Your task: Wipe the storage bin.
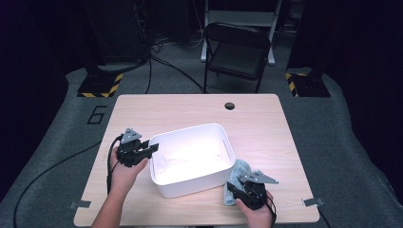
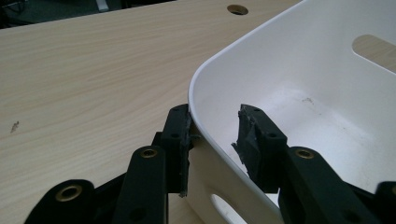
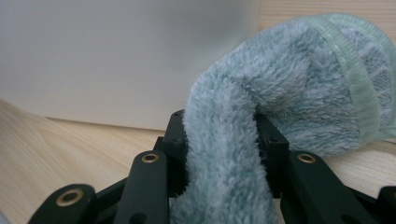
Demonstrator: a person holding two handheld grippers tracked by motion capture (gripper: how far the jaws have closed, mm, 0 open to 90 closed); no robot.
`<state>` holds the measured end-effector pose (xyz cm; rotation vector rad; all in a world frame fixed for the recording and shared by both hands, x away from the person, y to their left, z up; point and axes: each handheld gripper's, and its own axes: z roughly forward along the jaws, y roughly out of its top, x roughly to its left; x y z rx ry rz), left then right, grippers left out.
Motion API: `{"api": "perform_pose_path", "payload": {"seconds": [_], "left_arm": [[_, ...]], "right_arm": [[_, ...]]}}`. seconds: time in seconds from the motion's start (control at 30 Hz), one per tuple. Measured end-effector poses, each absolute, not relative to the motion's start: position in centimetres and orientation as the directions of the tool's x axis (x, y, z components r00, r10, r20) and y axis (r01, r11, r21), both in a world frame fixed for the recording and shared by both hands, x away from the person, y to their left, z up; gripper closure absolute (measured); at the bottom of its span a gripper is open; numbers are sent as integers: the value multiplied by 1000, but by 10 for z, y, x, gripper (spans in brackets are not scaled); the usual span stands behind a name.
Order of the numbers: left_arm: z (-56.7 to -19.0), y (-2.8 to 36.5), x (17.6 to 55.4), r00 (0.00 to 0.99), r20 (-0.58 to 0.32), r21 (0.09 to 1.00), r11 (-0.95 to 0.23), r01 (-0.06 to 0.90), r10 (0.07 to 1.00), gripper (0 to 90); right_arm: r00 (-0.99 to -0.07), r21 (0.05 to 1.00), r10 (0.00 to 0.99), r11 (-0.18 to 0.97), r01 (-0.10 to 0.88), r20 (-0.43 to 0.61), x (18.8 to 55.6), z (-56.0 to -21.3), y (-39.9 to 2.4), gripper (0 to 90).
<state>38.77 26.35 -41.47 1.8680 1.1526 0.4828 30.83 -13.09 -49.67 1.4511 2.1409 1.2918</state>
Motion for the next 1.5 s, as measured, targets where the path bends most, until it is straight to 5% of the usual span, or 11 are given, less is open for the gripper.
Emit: {"api": "perform_pose_path", "payload": {"seconds": [0.5,1.1,1.5], "left_arm": [[-419,263,359,471,-108,835,-177,521,875,603],[-421,261,357,469,-98,846,-174,503,878,600],[-422,259,361,478,-72,846,-200,493,875,588]], "right_arm": [[-469,771,846,116,626,254,316,-496,-133,653],[-526,859,822,92,504,221,300,-444,-135,654],[-515,834,822,94,544,244,304,-462,-136,657]]}}
